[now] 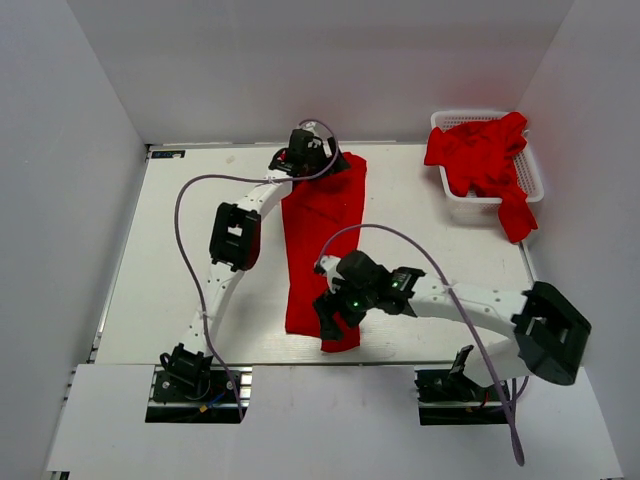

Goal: Fold and stack the t-shirts
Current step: Rotate the tshirt 90 degrees, then grab the bottom of the folded rectangular tshirt with both arms

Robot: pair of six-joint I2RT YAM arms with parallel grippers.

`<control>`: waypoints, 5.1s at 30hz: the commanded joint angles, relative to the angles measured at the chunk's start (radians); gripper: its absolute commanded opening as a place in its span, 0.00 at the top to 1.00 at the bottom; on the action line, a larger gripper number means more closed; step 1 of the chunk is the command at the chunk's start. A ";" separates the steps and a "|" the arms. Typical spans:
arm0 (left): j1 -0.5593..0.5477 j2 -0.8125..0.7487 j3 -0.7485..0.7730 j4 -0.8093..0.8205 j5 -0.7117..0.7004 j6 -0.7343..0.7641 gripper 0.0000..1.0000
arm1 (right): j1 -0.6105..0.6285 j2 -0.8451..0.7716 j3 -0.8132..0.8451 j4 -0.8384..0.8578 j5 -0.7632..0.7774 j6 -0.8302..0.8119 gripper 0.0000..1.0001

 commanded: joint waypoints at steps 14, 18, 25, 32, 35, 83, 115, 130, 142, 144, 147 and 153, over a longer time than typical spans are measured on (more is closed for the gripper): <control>0.006 -0.932 -0.658 -0.507 -0.545 0.219 0.01 | -0.137 0.021 0.352 -0.267 0.698 0.240 0.10; 0.006 -1.167 -1.005 -0.507 -0.440 0.140 0.03 | -0.226 0.119 0.407 -0.296 0.711 0.302 0.12; -0.035 -1.312 -1.358 -0.504 -0.215 0.084 0.20 | -0.294 0.294 0.550 -0.274 0.677 0.307 0.44; -0.091 -1.342 -1.437 -0.464 -0.150 0.075 0.27 | -0.318 0.533 0.773 -0.204 0.649 0.154 0.44; -0.127 -1.342 -1.446 -0.443 -0.136 0.066 0.27 | -0.335 0.619 0.851 -0.174 0.700 0.102 0.44; -0.192 -1.255 -1.327 -0.541 -0.245 0.104 0.00 | -0.455 0.833 1.042 0.087 0.505 -0.142 1.00; -0.183 -1.246 -1.337 -0.578 -0.273 0.113 0.00 | -0.478 0.937 1.117 -0.030 0.384 -0.285 0.55; -0.183 -1.237 -1.337 -0.569 -0.282 0.113 0.00 | -0.481 0.911 1.106 0.038 0.424 -0.233 1.00; -0.183 -1.208 -1.328 -0.559 -0.282 0.113 0.00 | -0.484 0.853 1.126 0.078 0.503 -0.208 1.00; -0.183 -1.195 -1.319 -0.559 -0.282 0.113 0.00 | -0.484 0.854 1.142 0.072 0.500 -0.214 1.00; -0.183 -1.177 -1.310 -0.550 -0.282 0.113 0.00 | -0.486 0.862 1.146 0.078 0.499 -0.217 1.00; -0.183 -1.155 -1.300 -0.550 -0.273 0.123 0.00 | -0.490 0.891 1.172 0.089 0.557 -0.194 1.00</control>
